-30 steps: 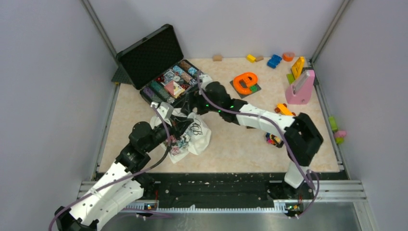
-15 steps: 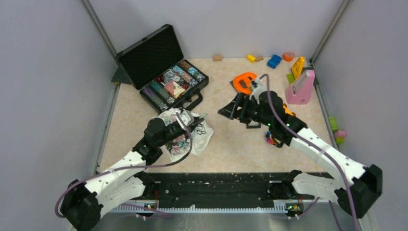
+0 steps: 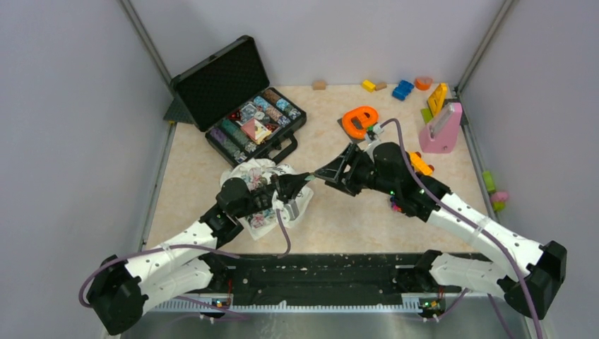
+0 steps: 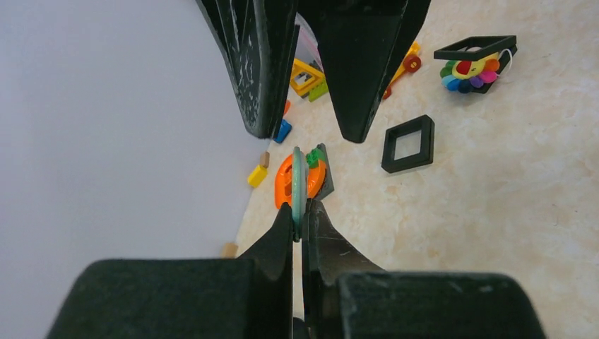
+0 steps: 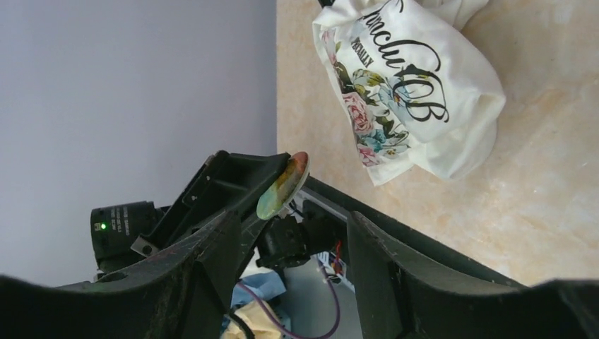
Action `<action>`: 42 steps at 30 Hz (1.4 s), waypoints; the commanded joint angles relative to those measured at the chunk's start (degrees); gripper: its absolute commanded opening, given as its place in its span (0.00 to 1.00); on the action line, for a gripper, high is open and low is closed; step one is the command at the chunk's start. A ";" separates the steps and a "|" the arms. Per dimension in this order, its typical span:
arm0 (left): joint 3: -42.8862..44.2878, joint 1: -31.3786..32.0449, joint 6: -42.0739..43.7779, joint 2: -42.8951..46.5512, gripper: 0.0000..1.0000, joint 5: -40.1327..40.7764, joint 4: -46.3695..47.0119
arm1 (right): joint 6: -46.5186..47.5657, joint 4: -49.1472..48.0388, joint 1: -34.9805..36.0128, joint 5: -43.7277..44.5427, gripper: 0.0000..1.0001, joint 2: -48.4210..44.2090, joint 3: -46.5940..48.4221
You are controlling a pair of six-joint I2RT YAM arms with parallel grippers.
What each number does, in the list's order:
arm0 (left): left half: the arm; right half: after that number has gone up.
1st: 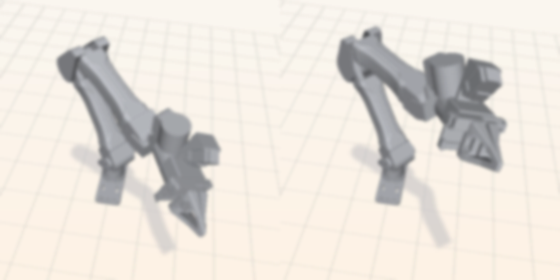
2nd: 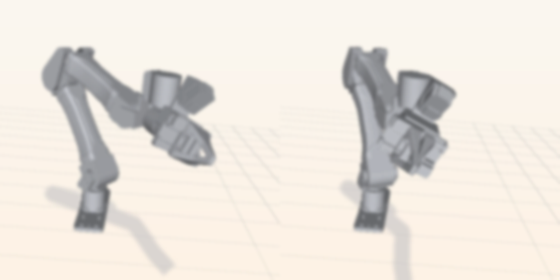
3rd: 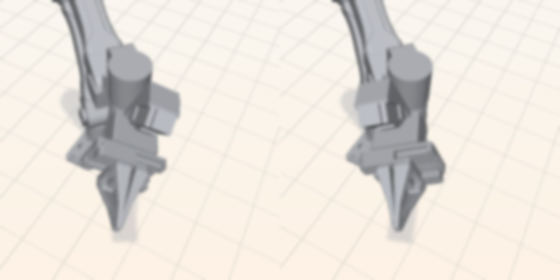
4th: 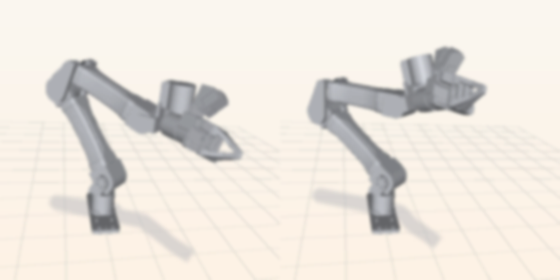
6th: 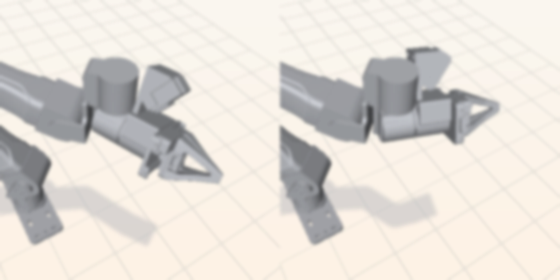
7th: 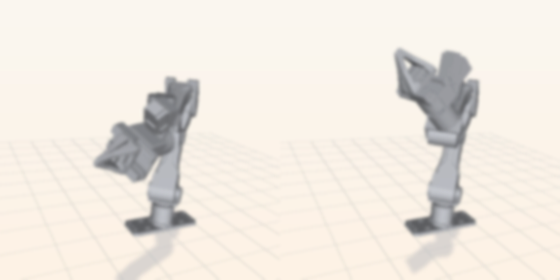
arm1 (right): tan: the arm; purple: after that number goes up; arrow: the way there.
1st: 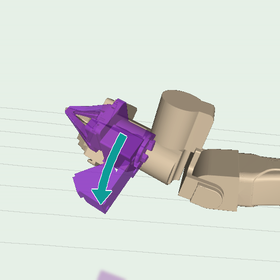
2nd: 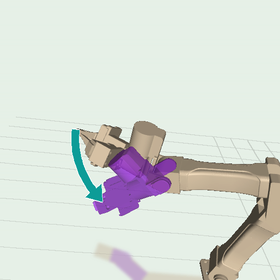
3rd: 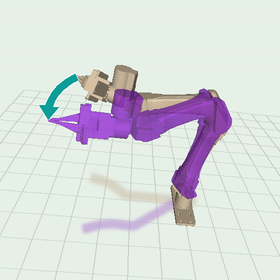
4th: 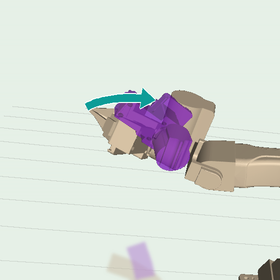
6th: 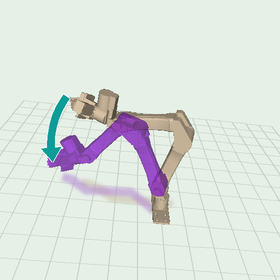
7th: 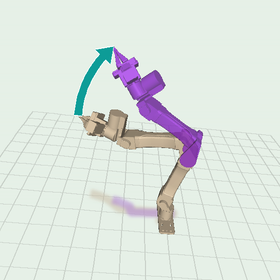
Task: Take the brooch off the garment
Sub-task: Adjust the brooch.
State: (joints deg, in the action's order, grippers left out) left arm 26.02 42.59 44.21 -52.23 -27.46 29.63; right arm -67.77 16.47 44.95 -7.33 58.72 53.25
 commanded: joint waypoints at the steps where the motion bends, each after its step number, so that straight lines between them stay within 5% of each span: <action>1: 0.35 0.86 6.79 0.69 0.00 -2.68 1.60 | -3.32 -2.25 1.51 0.92 0.57 0.74 -0.26; 11: 0.96 1.79 8.55 0.29 0.00 -3.78 0.45 | -4.83 -6.48 2.82 1.41 0.41 1.81 -2.89; 13: 0.96 1.80 9.37 -0.16 0.00 -4.49 0.35 | -4.92 -7.80 2.95 1.37 0.30 1.97 -3.58; 16: 1.03 1.84 9.95 -0.59 0.00 -4.88 -0.26 | -4.24 -8.16 2.97 2.21 0.01 1.94 -4.01; 18: 0.72 1.88 7.31 -0.74 0.17 -4.57 0.26 | -2.58 -8.22 2.97 3.16 0.00 1.25 -4.35; 20: 0.68 1.90 2.58 -0.75 0.79 -4.05 0.96 | 2.68 -8.33 3.03 5.00 0.00 0.02 -4.78; 21: 0.43 1.89 -0.04 -0.77 0.88 -3.48 1.73 | 7.14 -8.67 2.90 5.65 0.00 -0.60 -5.18; 25: -0.32 1.88 -3.64 -0.43 0.91 -5.83 1.55 | 25.46 -13.81 2.55 -0.37 0.00 -3.67 -8.88; 28: -1.26 1.88 -6.04 -0.29 0.90 -10.66 2.70 | 30.53 -16.67 2.44 -6.33 0.00 -5.12 -11.08; 33: -3.03 1.88 -17.80 0.44 0.91 -13.20 9.81 | 30.98 -21.74 2.43 -11.43 0.00 -6.78 -14.00; 38: -1.40 1.88 -37.19 2.42 0.94 -4.36 10.87 | 30.01 -19.79 2.43 -10.57 0.00 -8.35 -13.53; 42: 1.90 1.88 -36.44 1.49 0.95 -8.73 5.12 | 28.71 -20.21 2.38 -12.13 0.00 -8.28 -13.22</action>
State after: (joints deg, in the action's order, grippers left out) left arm 24.10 44.29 14.37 -50.59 -34.44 35.35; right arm -39.20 -0.80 47.20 -17.19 51.55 38.85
